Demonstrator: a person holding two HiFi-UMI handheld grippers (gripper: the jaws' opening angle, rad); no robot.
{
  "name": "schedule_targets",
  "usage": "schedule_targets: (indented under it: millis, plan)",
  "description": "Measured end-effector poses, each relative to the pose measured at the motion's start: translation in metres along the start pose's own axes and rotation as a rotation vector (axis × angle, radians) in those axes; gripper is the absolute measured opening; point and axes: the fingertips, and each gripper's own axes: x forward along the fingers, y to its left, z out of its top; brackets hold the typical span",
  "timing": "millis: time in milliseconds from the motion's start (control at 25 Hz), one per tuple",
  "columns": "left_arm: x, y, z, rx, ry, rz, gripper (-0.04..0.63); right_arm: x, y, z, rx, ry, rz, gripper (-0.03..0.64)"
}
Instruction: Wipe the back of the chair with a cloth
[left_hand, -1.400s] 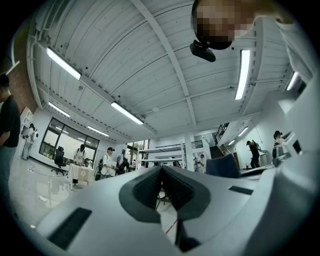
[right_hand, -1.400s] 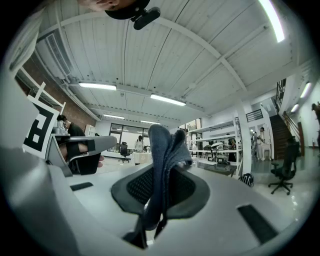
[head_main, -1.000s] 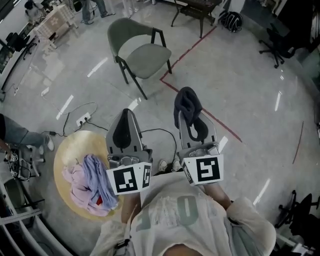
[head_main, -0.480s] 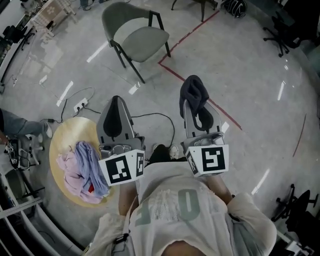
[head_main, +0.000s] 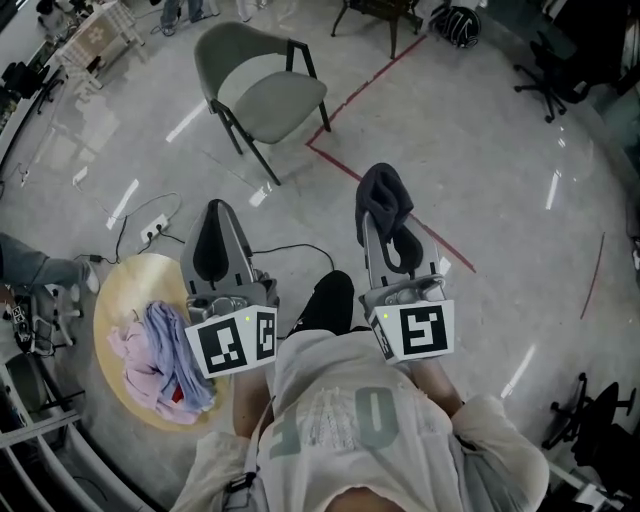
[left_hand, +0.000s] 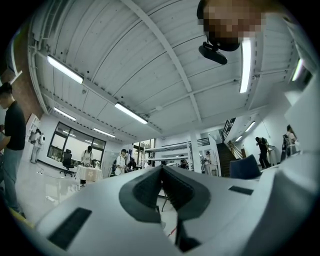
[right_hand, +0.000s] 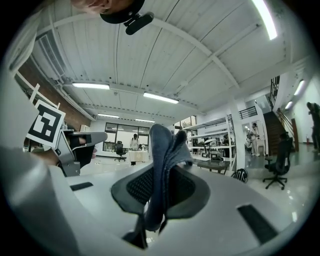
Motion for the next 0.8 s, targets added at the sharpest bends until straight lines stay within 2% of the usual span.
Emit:
schedule_targets:
  millis: [240, 440, 600, 680, 800]
  plan:
    - [0.017, 0.021, -0.019, 0.0, 0.017, 0.046, 0.017, 0.038, 0.003, -0.022, 0.023, 0.031, 0.049, 0.057]
    - [0.065, 0.048, -0.038, -0.005, -0.009, 0.065, 0.017, 0.104, -0.003, -0.022, -0.028, 0.003, 0.076, 0.057]
    - [0.141, 0.07, -0.084, -0.043, -0.011, 0.065, 0.016, 0.179, -0.027, -0.039, -0.078, -0.01, 0.071, 0.057]
    - [0.193, 0.08, -0.11, -0.063, -0.003, 0.06, 0.017, 0.232, -0.042, -0.053, -0.087, 0.01, 0.07, 0.057]
    - [0.284, 0.099, -0.136, -0.055, 0.026, 0.041, 0.017, 0.323, -0.061, -0.058, -0.082, 0.049, 0.077, 0.057]
